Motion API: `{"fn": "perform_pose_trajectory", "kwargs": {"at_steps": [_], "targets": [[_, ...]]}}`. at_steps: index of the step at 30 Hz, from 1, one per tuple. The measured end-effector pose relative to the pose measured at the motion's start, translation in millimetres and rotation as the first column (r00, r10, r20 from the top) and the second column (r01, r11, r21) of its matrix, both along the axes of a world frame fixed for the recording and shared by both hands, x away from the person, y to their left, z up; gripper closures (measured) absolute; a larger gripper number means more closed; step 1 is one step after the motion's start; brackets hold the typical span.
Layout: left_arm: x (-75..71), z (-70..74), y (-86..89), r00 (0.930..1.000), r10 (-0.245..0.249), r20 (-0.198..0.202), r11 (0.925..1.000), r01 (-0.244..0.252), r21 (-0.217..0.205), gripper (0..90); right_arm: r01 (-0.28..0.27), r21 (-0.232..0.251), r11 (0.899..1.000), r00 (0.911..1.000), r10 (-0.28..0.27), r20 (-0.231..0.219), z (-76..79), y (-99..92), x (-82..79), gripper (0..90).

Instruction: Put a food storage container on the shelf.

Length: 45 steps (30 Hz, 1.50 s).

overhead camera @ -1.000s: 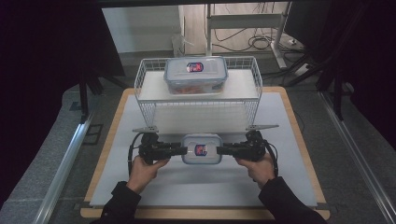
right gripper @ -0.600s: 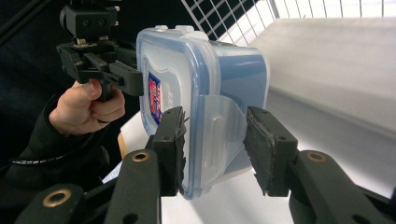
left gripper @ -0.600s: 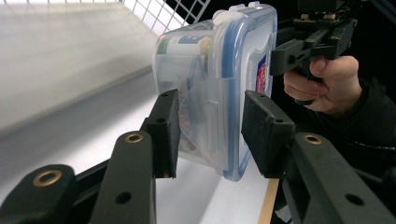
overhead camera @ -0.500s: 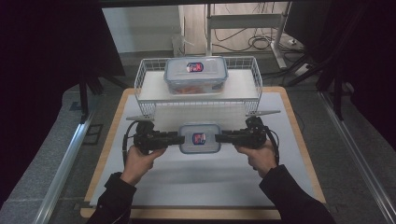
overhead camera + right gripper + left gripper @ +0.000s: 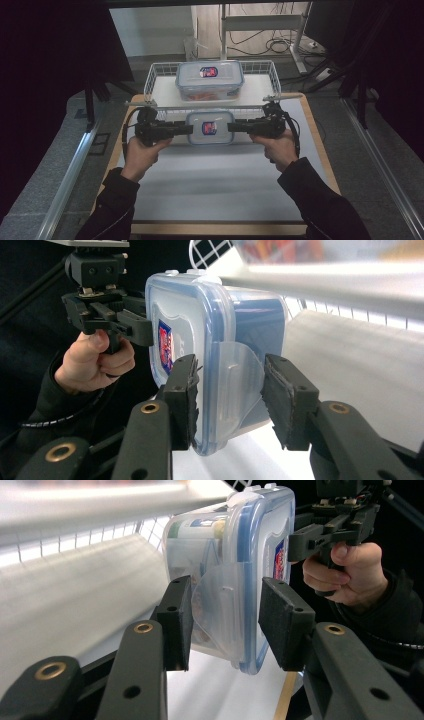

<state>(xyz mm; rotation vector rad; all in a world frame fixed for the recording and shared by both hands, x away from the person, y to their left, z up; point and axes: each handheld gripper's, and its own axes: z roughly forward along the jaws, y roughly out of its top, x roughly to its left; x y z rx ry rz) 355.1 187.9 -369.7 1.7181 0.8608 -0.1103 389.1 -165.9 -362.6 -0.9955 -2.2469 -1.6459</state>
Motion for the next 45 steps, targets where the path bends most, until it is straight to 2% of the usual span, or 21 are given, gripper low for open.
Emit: {"fn": "perform_pose_trajectory", "kwargs": {"at_steps": [14,20,34,45], "targets": [[26.7,59.0,6.5,0.9993,0.025,0.029,0.9996,-0.024,-0.011,58.0,0.017,0.047,0.999,0.9997,-0.018,0.016,53.6,5.8,29.3,58.1],[41.8,76.1,9.1,0.9991,0.032,0.027,0.9993,-0.032,-0.021,58.0,0.027,0.058,0.998,0.9995,-0.028,0.018,71.5,8.4,43.8,58.1],[84.7,94.1,13.6,0.9990,0.044,0.007,0.9975,-0.043,-0.056,57.9,0.077,0.072,0.994,0.9967,-0.079,0.017,96.7,13.8,79.7,58.0],[104.5,95.4,14.0,0.9969,0.078,-0.012,0.9948,-0.078,-0.065,57.3,0.107,0.082,0.991,0.9942,-0.107,0.005,100.2,17.5,99.6,57.9]]}}
